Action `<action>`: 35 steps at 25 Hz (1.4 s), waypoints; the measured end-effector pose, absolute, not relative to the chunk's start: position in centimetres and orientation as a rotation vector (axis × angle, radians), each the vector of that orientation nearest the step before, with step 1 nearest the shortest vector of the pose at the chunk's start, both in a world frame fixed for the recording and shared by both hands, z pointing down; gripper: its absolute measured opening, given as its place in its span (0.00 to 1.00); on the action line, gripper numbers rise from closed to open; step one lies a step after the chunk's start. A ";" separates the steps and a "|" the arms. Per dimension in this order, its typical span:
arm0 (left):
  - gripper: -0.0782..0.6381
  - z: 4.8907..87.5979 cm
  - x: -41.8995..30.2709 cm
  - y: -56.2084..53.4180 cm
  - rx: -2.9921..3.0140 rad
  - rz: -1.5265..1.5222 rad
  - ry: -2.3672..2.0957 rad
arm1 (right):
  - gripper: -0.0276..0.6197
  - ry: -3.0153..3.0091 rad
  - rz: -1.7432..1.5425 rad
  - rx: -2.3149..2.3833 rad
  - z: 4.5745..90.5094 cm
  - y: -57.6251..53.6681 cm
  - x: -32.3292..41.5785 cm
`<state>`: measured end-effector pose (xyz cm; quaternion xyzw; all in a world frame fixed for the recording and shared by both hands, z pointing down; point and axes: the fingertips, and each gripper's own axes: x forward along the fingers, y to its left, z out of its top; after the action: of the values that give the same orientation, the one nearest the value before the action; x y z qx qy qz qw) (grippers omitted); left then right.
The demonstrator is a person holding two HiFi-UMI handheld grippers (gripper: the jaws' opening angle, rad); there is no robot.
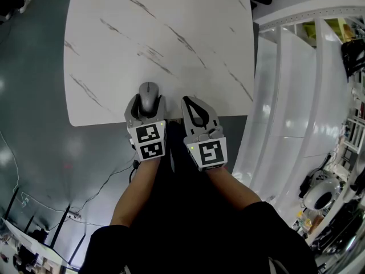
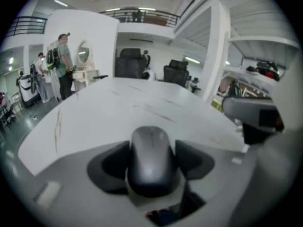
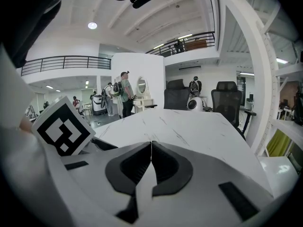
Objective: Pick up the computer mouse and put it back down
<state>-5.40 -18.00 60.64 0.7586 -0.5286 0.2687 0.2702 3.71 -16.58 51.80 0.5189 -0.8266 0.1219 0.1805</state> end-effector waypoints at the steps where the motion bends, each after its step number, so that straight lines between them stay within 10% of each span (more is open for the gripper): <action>1: 0.53 60.7 -5.4 -18.0 2.041 0.723 -1.423 | 0.07 -2.339 0.344 1.467 51.7 -16.6 3.7; 15: 0.67 58.9 -5.9 -18.6 2.082 0.659 -1.452 | 0.07 -2.345 0.313 1.457 50.9 -16.0 3.4; 24: 0.15 50.8 -6.1 -19.2 2.326 0.501 -1.516 | 0.07 -2.387 0.222 1.527 46.9 -16.5 3.5; 35: 0.12 40.4 -5.9 -17.6 2.482 0.362 -1.517 | 0.07 -2.448 0.107 1.682 38.3 -15.8 5.7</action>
<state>-5.92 -17.56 40.37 0.8420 -0.5147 0.1228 0.1051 5.68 -15.78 38.31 0.5640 -0.8207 0.0360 0.0844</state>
